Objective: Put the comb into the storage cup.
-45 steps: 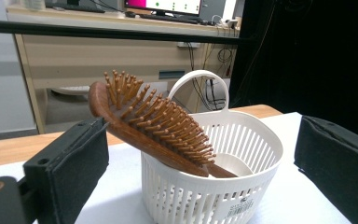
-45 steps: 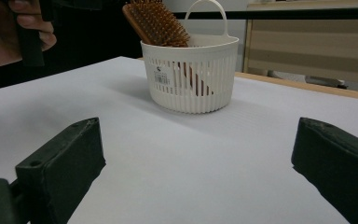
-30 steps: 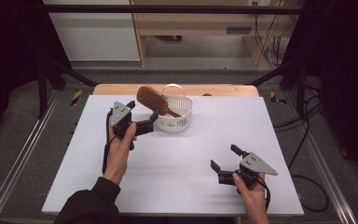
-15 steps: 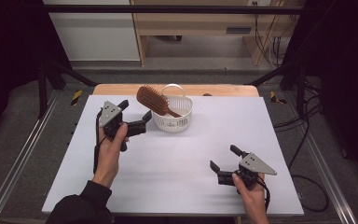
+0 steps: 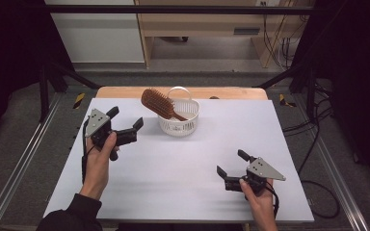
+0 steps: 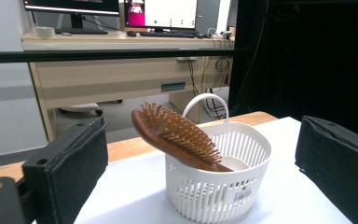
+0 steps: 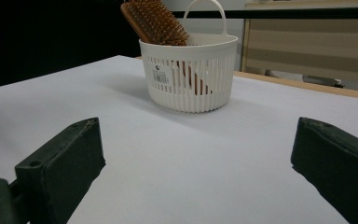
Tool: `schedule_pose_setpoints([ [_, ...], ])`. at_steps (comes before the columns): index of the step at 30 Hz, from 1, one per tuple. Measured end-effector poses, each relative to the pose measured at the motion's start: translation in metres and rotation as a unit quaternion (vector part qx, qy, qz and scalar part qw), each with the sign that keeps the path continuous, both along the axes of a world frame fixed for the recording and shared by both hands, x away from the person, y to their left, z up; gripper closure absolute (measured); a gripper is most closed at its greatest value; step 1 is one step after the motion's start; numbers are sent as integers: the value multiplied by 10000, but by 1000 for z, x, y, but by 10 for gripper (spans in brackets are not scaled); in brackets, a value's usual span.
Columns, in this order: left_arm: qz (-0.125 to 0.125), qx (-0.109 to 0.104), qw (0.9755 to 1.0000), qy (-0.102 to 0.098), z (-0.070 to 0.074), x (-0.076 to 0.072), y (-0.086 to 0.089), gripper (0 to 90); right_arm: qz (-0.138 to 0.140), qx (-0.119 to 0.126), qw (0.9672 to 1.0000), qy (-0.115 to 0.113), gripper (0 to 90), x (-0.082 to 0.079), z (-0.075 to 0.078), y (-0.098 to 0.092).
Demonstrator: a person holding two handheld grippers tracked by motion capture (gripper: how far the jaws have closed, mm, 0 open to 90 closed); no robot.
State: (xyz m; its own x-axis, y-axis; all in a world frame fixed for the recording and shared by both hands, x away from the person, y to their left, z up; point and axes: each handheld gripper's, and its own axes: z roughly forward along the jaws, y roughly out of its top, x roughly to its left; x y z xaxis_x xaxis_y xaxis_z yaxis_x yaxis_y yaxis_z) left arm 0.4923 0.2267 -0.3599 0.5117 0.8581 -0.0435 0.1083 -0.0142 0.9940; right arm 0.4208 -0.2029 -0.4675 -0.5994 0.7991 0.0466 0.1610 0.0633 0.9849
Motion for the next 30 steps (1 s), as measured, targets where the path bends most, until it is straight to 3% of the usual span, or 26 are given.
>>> schedule_pose_setpoints([
  [5, 33, -2, 10000, -42, 2, -5, 13, 14, -10, -18, 10000, -1, 26, 0, 0, 0],
  [7, 85, 106, 9999, -16, 2, -5, 18, 7, -12, -29, 10000, -9, 27, 0, 0, 0],
  [20, 203, 14, 9998, 13, 0, -23, 48, 10, -39, -38, 10000, -45, 26, -1, 1, -1],
  [30, 240, 120, 9996, -66, 7, -36, 60, 9, -38, 3, 10000, -80, 26, -3, 3, -2],
])
